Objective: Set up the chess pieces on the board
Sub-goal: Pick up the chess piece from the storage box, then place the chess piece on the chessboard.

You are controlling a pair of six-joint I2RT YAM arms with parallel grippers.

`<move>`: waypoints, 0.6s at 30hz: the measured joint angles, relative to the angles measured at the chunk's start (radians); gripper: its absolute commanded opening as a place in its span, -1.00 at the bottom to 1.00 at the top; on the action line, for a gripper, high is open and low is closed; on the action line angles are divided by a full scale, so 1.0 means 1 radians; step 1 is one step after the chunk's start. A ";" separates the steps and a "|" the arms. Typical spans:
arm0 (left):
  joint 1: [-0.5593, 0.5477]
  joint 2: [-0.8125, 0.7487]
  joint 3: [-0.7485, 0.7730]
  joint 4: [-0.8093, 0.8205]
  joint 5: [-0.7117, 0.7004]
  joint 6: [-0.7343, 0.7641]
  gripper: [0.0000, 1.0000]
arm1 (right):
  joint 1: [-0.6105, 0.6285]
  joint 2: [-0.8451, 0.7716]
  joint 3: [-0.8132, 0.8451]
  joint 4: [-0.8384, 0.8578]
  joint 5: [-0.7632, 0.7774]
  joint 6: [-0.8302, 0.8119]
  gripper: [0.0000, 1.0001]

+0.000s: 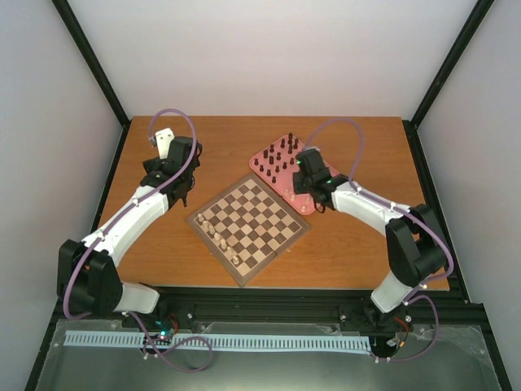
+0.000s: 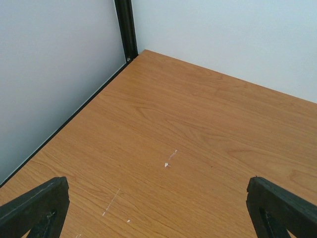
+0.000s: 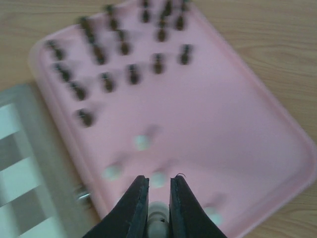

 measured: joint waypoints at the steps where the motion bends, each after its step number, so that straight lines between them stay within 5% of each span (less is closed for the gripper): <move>1: 0.000 0.000 0.000 0.000 0.000 0.000 1.00 | 0.037 -0.013 -0.001 0.000 0.006 0.000 -0.79; 9: 0.000 0.000 0.000 -0.001 -0.002 0.000 0.99 | 0.330 -0.035 0.006 -0.010 -0.045 -0.019 -0.79; 18: 0.000 -0.006 0.000 -0.001 -0.002 0.000 1.00 | 0.462 0.120 0.193 -0.039 -0.077 -0.058 -0.79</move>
